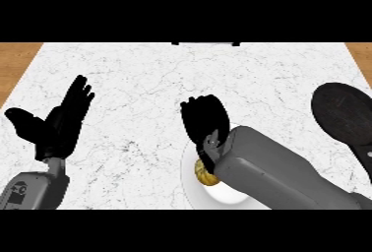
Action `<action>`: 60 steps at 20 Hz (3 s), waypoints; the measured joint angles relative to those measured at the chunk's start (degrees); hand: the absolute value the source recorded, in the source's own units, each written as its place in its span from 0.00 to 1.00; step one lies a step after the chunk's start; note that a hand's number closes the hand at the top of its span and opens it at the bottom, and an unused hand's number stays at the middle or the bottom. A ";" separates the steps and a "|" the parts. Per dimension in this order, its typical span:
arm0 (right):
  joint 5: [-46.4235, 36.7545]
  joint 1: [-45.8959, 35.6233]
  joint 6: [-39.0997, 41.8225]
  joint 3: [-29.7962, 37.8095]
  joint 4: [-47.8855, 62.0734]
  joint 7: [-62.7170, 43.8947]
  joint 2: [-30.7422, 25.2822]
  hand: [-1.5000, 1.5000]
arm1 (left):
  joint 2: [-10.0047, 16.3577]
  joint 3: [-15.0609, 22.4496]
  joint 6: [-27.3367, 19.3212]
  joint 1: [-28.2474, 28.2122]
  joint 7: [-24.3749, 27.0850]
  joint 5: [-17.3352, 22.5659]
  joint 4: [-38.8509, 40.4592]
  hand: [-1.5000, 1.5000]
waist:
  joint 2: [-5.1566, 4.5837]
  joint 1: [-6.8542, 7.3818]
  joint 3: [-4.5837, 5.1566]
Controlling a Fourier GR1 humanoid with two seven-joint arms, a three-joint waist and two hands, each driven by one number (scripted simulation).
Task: Pick the squash from the plate and place it in the pan
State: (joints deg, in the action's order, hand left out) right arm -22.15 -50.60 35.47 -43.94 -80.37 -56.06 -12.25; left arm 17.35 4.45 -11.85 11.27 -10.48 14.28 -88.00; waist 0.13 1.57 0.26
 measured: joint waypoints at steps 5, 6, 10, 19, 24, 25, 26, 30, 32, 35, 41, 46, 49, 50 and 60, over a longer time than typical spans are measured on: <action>4.30 -0.74 4.45 -1.01 8.73 -1.09 3.62 0.00 | -0.10 -0.09 -0.08 -0.36 -0.20 -0.14 -0.03 0.50 | 0.15 -0.60 0.00; 4.82 -1.11 4.80 -1.31 10.18 -1.75 5.04 0.00 | 0.11 -0.46 0.10 -0.09 -0.38 0.11 0.05 0.50 | 0.17 -0.68 -0.01; 6.86 -3.35 7.31 -2.28 14.69 -2.99 8.25 0.00 | 0.15 -0.76 -0.09 -0.34 -0.89 0.11 -0.55 0.50 | 0.32 -0.81 -0.05; 8.32 -8.46 11.69 -8.72 19.94 -5.14 10.25 0.00 | -0.06 -0.68 -0.25 -0.80 -1.08 -0.50 -1.47 0.50 | 0.50 -0.81 -0.09; 12.21 -10.00 11.05 -11.09 19.81 -7.66 10.53 0.00 | -0.09 -1.28 0.73 -1.46 -0.82 0.11 -1.61 0.50 | 0.34 -0.39 -0.12; 12.76 -9.92 10.84 -11.78 19.97 -8.14 10.56 0.00 | 0.02 -1.24 0.67 -1.70 -0.86 -0.16 -1.95 0.50 | 0.34 -0.34 -0.13; 13.31 -10.05 10.80 -12.47 20.63 -8.39 10.61 0.00 | 0.03 -1.20 0.85 -1.61 -0.77 -0.23 -1.87 0.50 | 0.27 -0.27 -0.13; 15.20 -9.93 10.03 -15.70 22.35 -9.79 10.69 0.00 | -0.37 -1.25 0.89 -0.49 -1.16 -0.31 -1.18 0.50 | 0.13 -0.14 -0.13; 15.61 -10.05 9.88 -16.60 23.29 -10.19 10.71 0.00 | -0.45 -1.28 1.05 -0.56 -1.01 -0.43 -1.12 0.50 | 0.12 -0.25 -0.14; 16.26 -10.25 9.37 -17.75 24.33 -10.96 10.73 0.00 | -0.44 -1.82 1.52 -0.31 -0.62 -0.26 -0.29 0.50 | 0.08 -0.35 -0.14; 16.78 -9.73 8.46 -19.25 26.47 -10.90 10.92 0.00 | -1.23 -1.39 0.96 -0.99 -1.05 -1.22 -1.71 0.50 | -0.03 -0.17 -0.19; 15.74 -8.28 8.21 -20.33 28.29 -10.12 11.01 0.00 | -0.71 -2.90 1.99 -0.81 -0.77 -0.72 -0.77 0.50 | -0.08 -0.56 -0.21; 14.06 -6.25 7.80 -20.76 27.88 -9.77 10.96 0.00 | -0.93 -2.90 1.73 -1.15 -1.33 -1.15 -1.69 0.50 | 0.00 -0.95 -0.23; 13.21 -5.49 7.61 -20.91 27.98 -9.58 11.01 0.00 | -1.10 -2.93 1.80 -1.20 -0.88 -1.36 -1.34 0.50 | -0.01 -1.07 -0.23; 8.84 -2.75 5.87 -19.23 28.76 -7.23 11.39 1.00 | -1.11 -4.23 2.98 -0.69 -1.57 -1.53 -1.65 0.50 | 0.54 -0.79 -0.27</action>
State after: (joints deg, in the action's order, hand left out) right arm -13.31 -53.34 41.34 -63.17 -51.61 -63.29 -0.86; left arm 16.24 0.22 -8.87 10.57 -12.04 12.75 -89.66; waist 0.67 0.79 0.00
